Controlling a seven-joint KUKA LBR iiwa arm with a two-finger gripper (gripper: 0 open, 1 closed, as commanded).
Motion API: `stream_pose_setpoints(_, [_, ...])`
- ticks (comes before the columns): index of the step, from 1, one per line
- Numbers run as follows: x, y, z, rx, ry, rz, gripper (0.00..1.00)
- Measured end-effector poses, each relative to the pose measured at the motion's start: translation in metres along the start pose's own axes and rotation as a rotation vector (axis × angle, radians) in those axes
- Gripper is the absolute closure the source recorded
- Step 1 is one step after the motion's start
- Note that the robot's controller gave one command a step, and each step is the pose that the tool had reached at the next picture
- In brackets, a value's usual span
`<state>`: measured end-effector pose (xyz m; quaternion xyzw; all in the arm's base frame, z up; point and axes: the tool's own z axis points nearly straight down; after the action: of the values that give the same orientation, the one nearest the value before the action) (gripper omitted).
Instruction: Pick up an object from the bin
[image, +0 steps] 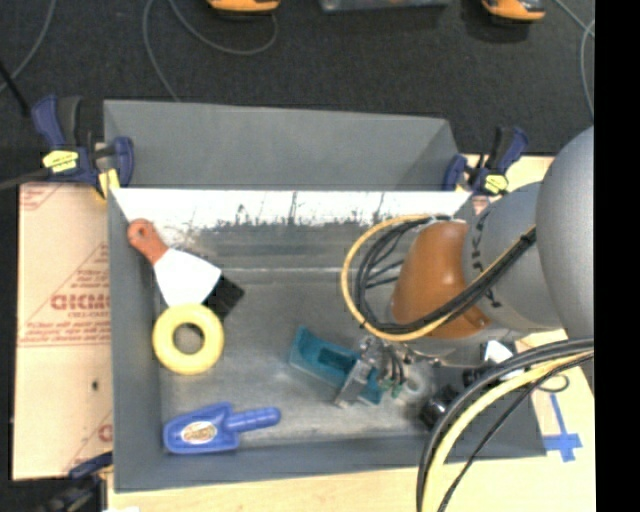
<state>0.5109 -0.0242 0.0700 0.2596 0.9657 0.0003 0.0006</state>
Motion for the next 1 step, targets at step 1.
stream_pose_setpoints(1, [0.0, 0.0, 0.0, 0.0, 0.0, -0.001, 1.0])
